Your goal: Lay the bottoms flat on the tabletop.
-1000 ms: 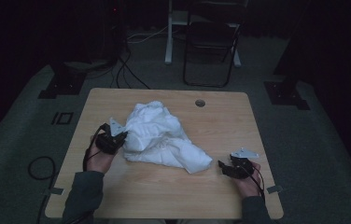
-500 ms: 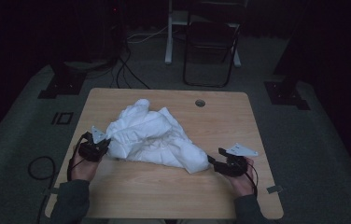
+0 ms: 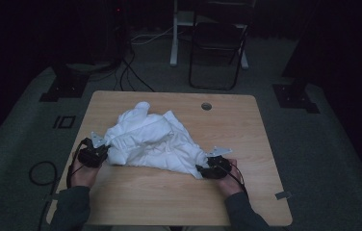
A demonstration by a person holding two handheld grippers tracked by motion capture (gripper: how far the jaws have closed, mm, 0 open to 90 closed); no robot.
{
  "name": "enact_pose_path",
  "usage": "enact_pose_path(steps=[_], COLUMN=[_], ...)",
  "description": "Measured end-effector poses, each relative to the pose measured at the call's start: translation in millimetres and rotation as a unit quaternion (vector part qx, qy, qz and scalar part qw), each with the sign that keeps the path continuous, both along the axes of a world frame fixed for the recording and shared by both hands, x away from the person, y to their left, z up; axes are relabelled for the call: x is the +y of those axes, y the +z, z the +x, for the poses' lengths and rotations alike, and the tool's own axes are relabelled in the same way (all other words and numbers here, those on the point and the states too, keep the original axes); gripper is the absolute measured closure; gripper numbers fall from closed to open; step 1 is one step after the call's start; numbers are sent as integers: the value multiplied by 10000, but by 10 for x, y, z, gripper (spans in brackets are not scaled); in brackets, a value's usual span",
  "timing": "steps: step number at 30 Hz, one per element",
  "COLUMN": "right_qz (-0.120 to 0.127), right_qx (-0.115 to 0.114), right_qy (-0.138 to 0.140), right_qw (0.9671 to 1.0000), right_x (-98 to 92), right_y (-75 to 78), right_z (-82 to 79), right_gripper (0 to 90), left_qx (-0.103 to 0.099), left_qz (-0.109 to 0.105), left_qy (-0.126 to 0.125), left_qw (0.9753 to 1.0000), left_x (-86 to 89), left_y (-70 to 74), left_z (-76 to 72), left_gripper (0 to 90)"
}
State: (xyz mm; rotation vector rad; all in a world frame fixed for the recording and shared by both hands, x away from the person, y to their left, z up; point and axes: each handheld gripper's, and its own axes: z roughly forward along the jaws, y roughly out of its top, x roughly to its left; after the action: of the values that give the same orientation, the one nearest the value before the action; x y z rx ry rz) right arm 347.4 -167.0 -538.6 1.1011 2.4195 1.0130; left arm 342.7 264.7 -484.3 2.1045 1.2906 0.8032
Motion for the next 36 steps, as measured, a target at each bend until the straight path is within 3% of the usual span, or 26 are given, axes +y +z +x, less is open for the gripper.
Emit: enact_pose_path(steps=[1, 3, 8, 13, 18, 21, 24, 27, 30, 36], right_qz=[3, -115, -499, -681, -589, -507, -453, -267, -177, -55], right_qx=[17, 2, -117, -137, -100, -106, -191, -360, -607, -889], right_qy=[11, -95, -643, -1384, -1939, -1938, -1812, -1680, -1640, -1513], right_qw=[10000, 9999, 9966, 9879, 9792, 9797, 9822, 9848, 9844, 9845], right_x=[-14, -46, -237, -660, -1101, -1191, -1203, -1216, -1206, -1111], right_y=[7, 27, 61, 73, 71, 64, 92, 206, 327, 498], right_z=[2, 10, 76, 130, 100, 54, 21, -27, -68, -71], right_gripper=[654, 731, 762, 763, 763, 740, 626, 518, 474, 418], left_qx=[4, 28, 163, 305, 489, 472, 327, 178, 43, -158], left_qz=[2, -7, 51, 24, 14, 103, -15, -102, -100, -130], left_qy=[18, 51, 114, 256, 243, 251, 228, 232, 238, 114], left_qw=[10000, 10000, 9998, 9992, 9985, 9985, 9992, 9995, 9997, 9997], left_x=[9, 33, 79, 143, 133, 43, 24, 53, 70, -15], left_y=[-9, -26, -112, -238, -353, -369, -280, -164, -60, 59], left_z=[1, 7, 31, 53, 81, 103, 88, 52, 21, -18], left_gripper=[860, 860, 861, 861, 860, 808, 626, 537, 498, 478])
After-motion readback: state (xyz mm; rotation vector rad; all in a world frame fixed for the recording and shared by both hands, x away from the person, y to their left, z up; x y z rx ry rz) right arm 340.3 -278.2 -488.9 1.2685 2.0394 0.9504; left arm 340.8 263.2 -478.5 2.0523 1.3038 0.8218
